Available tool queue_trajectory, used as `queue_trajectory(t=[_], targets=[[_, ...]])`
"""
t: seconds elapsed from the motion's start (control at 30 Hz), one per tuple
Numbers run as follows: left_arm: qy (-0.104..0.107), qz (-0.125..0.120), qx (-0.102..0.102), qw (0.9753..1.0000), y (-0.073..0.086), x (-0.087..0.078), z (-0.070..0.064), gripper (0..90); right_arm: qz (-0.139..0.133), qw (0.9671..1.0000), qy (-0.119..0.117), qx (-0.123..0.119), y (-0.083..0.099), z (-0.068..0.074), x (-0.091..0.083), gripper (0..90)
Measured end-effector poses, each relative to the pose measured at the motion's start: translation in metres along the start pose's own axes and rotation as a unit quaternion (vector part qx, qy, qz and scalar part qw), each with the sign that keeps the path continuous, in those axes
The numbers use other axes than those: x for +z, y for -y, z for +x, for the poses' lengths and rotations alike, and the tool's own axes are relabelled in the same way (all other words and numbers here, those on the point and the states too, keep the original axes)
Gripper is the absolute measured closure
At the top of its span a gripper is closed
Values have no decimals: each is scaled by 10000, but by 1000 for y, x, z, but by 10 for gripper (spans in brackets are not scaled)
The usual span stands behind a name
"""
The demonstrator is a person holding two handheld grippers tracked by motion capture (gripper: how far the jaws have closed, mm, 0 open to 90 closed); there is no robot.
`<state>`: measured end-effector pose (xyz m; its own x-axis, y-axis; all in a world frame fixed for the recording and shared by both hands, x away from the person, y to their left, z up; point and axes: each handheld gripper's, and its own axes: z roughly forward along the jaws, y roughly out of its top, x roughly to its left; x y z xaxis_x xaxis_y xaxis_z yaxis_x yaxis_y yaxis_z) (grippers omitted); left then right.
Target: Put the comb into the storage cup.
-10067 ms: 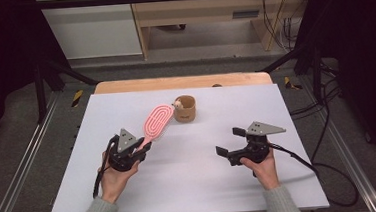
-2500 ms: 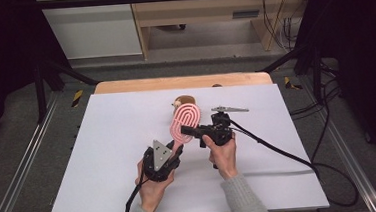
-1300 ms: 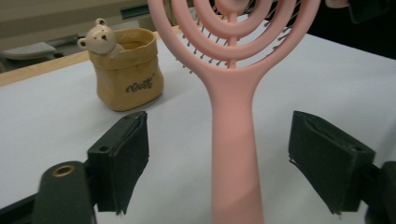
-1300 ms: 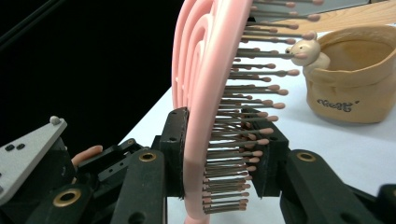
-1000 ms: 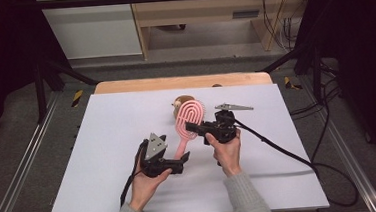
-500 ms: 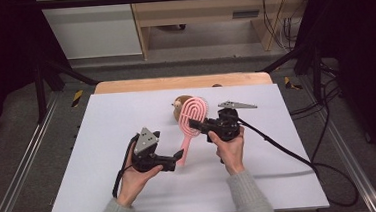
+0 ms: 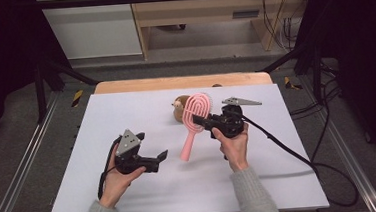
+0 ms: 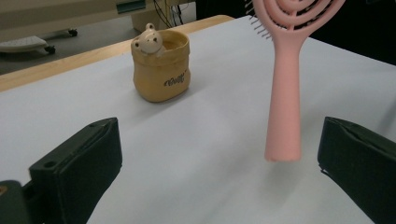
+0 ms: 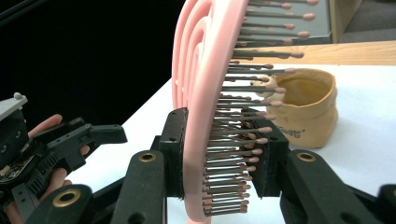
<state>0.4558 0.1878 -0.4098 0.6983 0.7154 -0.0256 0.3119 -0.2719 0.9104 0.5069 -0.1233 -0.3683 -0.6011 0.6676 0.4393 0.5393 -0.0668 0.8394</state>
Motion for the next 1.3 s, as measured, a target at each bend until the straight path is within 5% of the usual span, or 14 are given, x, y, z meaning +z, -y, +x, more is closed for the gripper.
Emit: queue_trajectory(t=[0.6,1.3], targets=[[-165,75,-340,9993,39,-27,39,0,-107,9996,234,-154,-11,-6,-8,630],[-392,89,-324,9987,61,-44,60,0,-270,9982,465,-251,-28,-11,-10,630]])
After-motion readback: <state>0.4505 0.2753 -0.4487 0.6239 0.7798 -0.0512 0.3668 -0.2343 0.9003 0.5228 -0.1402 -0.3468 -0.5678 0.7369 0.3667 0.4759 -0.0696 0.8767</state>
